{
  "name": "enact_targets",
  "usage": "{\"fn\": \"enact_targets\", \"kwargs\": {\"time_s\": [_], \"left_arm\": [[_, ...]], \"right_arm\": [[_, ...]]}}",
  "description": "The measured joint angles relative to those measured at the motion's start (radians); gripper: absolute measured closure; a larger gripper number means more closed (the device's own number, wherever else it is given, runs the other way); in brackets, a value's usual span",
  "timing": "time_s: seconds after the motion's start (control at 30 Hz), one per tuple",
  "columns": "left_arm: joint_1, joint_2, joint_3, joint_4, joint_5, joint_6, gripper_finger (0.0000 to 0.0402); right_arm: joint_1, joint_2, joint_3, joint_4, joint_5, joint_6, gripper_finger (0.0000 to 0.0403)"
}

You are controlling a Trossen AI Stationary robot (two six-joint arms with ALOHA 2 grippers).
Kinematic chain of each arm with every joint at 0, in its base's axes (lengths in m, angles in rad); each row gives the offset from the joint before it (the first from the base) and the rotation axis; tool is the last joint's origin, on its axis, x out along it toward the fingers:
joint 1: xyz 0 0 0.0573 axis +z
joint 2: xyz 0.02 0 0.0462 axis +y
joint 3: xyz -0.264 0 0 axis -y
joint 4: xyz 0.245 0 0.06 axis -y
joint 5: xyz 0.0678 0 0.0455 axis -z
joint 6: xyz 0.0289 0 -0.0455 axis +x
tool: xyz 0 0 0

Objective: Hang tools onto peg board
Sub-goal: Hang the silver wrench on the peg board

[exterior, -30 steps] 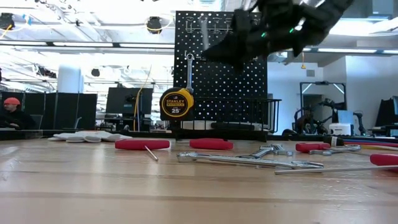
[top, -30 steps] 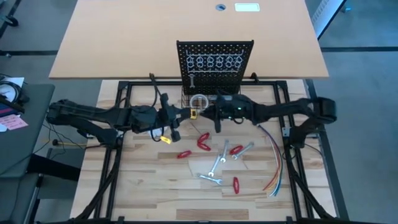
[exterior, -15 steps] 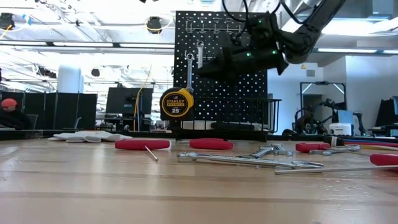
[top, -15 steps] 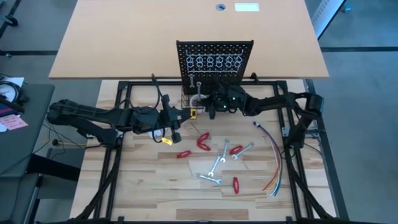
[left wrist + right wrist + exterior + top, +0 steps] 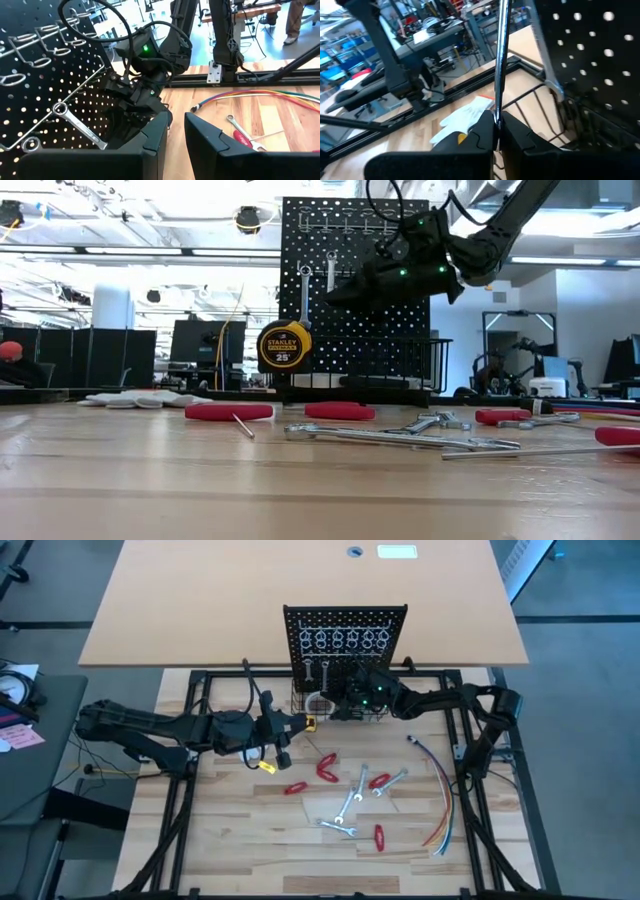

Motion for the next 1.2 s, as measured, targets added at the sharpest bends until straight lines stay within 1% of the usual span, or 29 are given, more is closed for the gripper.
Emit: {"fn": "enact_targets", "kwargs": {"time_s": [0.37,0.63,0.77,1.0,1.2], "left_arm": [[0.000,0.000,0.000,0.016,0.000,0.035,0.0338],[0.000,0.000,0.000,0.019,0.000,0.029,0.0338],[0.000,0.000,0.000,0.019,0.000,0.027,0.0338],[0.000,0.000,0.000,0.018,0.000,0.021,0.0338],[0.000,0.000,0.000,0.019,0.000,0.018,0.0338]], "right_arm": [[0.006,0.000,0.023,-0.008,-0.025,-0.012,0.0387],[0.007,0.000,0.023,-0.020,-0.025,-0.022,0.0387],[0.009,0.000,0.023,-0.029,-0.025,-0.067,0.0387],[0.006,0.002,0.023,-0.035,-0.025,-0.071,0.0387],[-0.005,0.080,0.038,-0.003,-0.032,-0.054,0.0387]]}}
